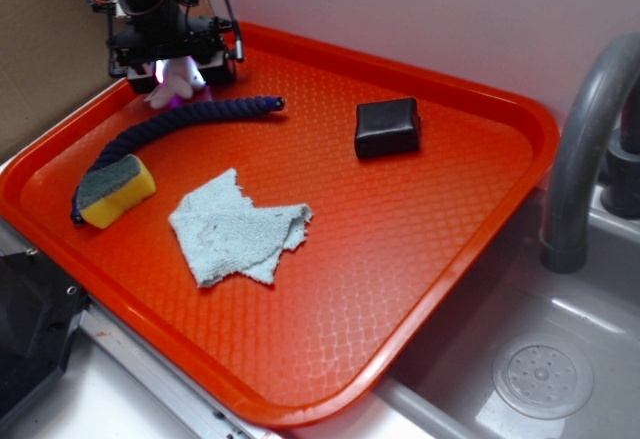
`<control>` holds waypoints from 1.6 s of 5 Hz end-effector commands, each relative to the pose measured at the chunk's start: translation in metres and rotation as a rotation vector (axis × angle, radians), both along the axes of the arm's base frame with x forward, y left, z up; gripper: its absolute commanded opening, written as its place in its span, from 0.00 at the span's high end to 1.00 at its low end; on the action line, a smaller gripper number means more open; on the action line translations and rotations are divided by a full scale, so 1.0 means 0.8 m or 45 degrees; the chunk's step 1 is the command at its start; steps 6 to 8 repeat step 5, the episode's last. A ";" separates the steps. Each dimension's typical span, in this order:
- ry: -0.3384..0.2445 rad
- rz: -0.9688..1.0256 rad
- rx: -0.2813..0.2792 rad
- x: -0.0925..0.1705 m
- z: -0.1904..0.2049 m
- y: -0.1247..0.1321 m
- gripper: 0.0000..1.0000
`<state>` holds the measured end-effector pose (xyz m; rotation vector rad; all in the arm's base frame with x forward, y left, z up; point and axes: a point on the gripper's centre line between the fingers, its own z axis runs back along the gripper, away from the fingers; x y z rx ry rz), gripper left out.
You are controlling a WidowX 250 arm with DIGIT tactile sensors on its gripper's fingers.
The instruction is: Grab the pink bunny.
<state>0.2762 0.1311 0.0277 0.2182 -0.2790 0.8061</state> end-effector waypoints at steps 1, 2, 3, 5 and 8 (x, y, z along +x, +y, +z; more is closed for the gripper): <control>-0.055 -0.335 -0.032 -0.003 0.151 -0.061 1.00; -0.051 -0.486 -0.133 -0.031 0.198 -0.116 1.00; -0.011 -0.563 -0.264 -0.052 0.231 -0.154 1.00; 0.037 -0.574 -0.393 -0.064 0.236 -0.176 1.00; 0.037 -0.574 -0.393 -0.064 0.236 -0.176 1.00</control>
